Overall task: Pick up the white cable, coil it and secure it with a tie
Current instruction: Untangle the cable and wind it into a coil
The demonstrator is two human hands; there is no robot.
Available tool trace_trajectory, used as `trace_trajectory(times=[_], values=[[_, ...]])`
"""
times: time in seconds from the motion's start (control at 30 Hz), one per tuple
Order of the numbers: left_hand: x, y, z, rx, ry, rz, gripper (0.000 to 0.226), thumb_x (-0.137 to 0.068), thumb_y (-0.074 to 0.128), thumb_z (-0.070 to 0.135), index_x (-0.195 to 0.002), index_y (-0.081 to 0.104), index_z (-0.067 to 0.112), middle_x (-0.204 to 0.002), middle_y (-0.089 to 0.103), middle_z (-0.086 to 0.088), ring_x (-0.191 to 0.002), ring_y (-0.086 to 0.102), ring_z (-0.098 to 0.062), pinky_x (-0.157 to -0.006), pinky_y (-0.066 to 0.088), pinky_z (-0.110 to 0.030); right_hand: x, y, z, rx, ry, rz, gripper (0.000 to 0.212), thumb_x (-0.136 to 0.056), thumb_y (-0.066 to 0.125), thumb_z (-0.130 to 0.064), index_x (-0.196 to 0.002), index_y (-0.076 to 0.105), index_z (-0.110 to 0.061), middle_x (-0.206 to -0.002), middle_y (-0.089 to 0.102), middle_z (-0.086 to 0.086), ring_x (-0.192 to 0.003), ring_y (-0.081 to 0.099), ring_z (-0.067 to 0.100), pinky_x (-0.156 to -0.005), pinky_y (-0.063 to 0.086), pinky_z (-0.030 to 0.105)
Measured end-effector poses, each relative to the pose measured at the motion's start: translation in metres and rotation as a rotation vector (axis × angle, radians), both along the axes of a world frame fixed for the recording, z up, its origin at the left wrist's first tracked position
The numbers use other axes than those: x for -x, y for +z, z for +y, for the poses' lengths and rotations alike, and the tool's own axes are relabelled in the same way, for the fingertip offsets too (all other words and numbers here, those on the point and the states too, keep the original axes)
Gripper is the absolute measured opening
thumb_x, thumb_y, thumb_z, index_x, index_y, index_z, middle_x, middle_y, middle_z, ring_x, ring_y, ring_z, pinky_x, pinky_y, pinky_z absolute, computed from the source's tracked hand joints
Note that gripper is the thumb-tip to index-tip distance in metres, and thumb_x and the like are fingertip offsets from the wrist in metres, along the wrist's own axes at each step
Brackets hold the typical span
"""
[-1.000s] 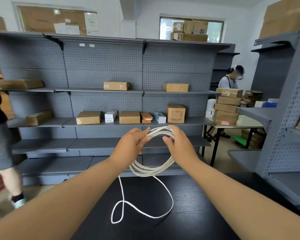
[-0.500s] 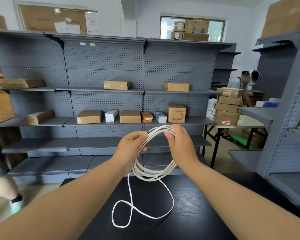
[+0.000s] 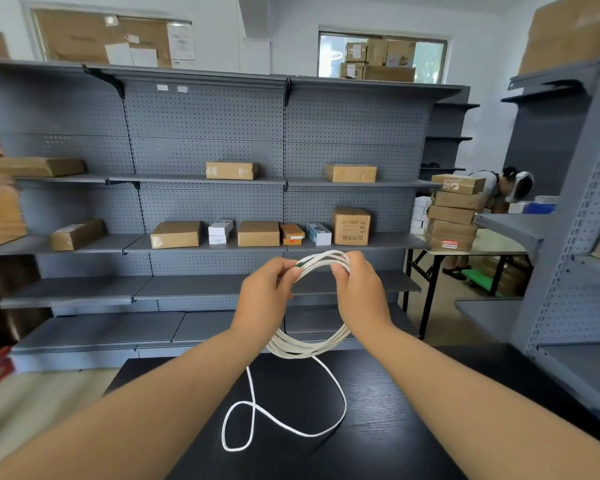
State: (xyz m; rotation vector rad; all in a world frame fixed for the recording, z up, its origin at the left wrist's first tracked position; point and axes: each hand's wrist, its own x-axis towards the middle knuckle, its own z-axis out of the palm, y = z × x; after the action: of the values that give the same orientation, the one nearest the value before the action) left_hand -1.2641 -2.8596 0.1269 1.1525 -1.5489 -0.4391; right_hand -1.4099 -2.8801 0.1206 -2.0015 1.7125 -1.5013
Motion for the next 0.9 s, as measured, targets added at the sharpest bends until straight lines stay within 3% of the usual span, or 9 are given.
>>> trace_trajectory(times=[0.13,0.3,0.43,0.5,0.57,0.63,0.77,0.83,0.9], values=[[-0.001,-0.001,0.003,0.06,-0.026,-0.161,0.018,-0.095,0.048,0.026,-0.105,0.062,0.024,-0.078,0.059,0.013,-0.08,0.058,-0.012,-0.066,0.042,-0.016,0.002,0.001,-0.002,-0.033,-0.027,-0.015,0.014,-0.097,0.04,-0.029,-0.089,0.041,-0.017,-0.087,0.047,0.003,-0.076,0.042,0.021,-0.062,0.03,0.032],[0.001,0.0,-0.001,-0.065,-0.062,0.113,0.016,-0.093,0.05,0.017,-0.095,0.065,0.023,-0.081,0.063,0.008,-0.067,0.058,-0.004,-0.055,0.04,-0.001,0.001,0.0,-0.002,-0.032,-0.024,-0.013,0.016,-0.097,0.041,-0.028,-0.091,0.044,-0.014,-0.088,0.047,0.004,-0.075,0.043,0.021,-0.062,0.031,0.032],[0.001,0.001,-0.005,-0.116,-0.033,0.211,0.013,-0.091,0.054,0.016,-0.089,0.066,0.019,-0.08,0.063,0.005,-0.053,0.058,0.004,-0.05,0.038,-0.001,0.001,-0.001,0.0,-0.021,-0.02,0.001,0.015,-0.097,0.041,-0.028,-0.093,0.045,-0.014,-0.088,0.046,0.003,-0.075,0.042,0.02,-0.063,0.031,0.031],[-0.001,0.001,-0.004,-0.075,0.001,0.099,0.014,-0.093,0.052,0.018,-0.083,0.061,0.023,-0.074,0.061,0.008,-0.058,0.058,0.001,-0.051,0.039,-0.004,0.001,-0.002,0.0,-0.022,-0.02,0.001,0.016,-0.097,0.041,-0.027,-0.094,0.045,-0.012,-0.089,0.047,0.004,-0.076,0.042,0.021,-0.063,0.031,0.032],[0.0,-0.002,-0.005,-0.037,0.043,-0.118,0.013,-0.096,0.046,0.023,-0.085,0.053,0.022,-0.07,0.056,0.009,-0.067,0.057,-0.011,-0.056,0.042,-0.019,0.0,-0.002,0.0,-0.023,-0.026,-0.002,0.014,-0.097,0.041,-0.027,-0.091,0.043,-0.014,-0.088,0.047,0.003,-0.075,0.042,0.021,-0.063,0.03,0.031],[0.0,-0.005,-0.005,-0.029,0.083,-0.284,0.013,-0.097,0.04,0.029,-0.092,0.049,0.021,-0.066,0.051,0.007,-0.064,0.05,-0.016,-0.055,0.038,-0.031,-0.001,-0.002,-0.001,-0.035,-0.031,0.006,0.014,-0.097,0.04,-0.028,-0.088,0.04,-0.017,-0.086,0.047,0.003,-0.075,0.041,0.021,-0.062,0.03,0.032],[-0.008,-0.003,-0.006,0.006,0.103,-0.373,0.019,-0.098,0.039,0.029,-0.102,0.052,0.016,-0.067,0.051,0.006,-0.059,0.044,-0.005,-0.05,0.031,-0.021,0.002,-0.004,-0.004,-0.081,0.007,0.053,0.013,-0.097,0.04,-0.03,-0.09,0.042,-0.018,-0.087,0.049,0.002,-0.078,0.047,0.022,-0.063,0.032,0.031],[-0.01,0.001,-0.006,0.023,0.08,-0.395,0.019,-0.097,0.041,0.026,-0.103,0.055,0.014,-0.075,0.056,0.002,-0.059,0.043,-0.004,-0.051,0.03,-0.019,0.006,-0.005,-0.006,-0.07,0.043,0.106,0.016,-0.096,0.042,-0.03,-0.105,0.046,-0.017,-0.096,0.053,0.003,-0.086,0.051,0.023,-0.068,0.036,0.032],[-0.012,0.005,-0.005,0.032,0.057,-0.448,0.019,-0.097,0.043,0.026,-0.103,0.056,0.014,-0.081,0.06,-0.001,-0.059,0.044,-0.004,-0.053,0.032,-0.022,0.009,-0.005,-0.007,-0.071,0.091,0.191,0.032,-0.096,0.043,-0.03,-0.125,0.042,-0.017,-0.118,0.052,0.007,-0.098,0.054,0.027,-0.079,0.044,0.037]])
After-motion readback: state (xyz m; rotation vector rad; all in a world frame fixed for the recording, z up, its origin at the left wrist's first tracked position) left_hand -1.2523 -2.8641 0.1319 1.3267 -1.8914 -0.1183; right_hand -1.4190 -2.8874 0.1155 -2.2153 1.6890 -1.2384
